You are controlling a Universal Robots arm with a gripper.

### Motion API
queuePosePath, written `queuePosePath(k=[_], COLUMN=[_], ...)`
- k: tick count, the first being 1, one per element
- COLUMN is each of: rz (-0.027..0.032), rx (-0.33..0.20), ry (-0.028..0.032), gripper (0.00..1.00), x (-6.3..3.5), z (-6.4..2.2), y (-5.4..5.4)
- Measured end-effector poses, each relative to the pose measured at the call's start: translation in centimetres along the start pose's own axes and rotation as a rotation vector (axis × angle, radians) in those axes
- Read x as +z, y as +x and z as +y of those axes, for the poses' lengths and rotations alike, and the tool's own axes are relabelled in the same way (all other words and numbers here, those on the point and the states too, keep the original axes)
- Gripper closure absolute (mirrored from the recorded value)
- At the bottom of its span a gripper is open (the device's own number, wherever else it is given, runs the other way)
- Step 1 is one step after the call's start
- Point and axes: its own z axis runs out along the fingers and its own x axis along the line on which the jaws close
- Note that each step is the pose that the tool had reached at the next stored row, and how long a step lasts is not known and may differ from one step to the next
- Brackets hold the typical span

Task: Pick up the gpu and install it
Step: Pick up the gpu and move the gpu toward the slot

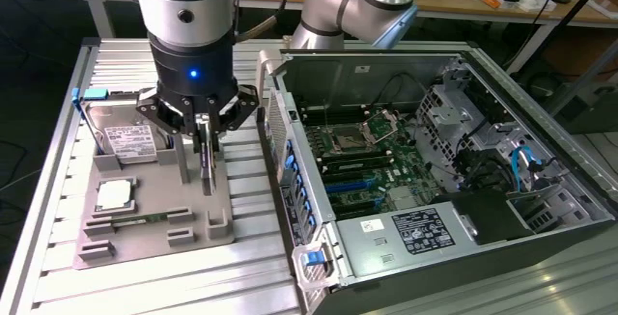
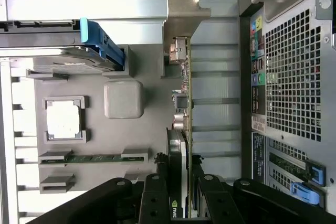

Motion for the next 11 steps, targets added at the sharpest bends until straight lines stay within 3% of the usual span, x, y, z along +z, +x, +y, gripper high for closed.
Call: queuePosePath(k=[11], rz=[0.0008], rx=[0.0], ry=[0.0], gripper=[0.73], x=[-2.57], z=[0.08], y=[-0.1])
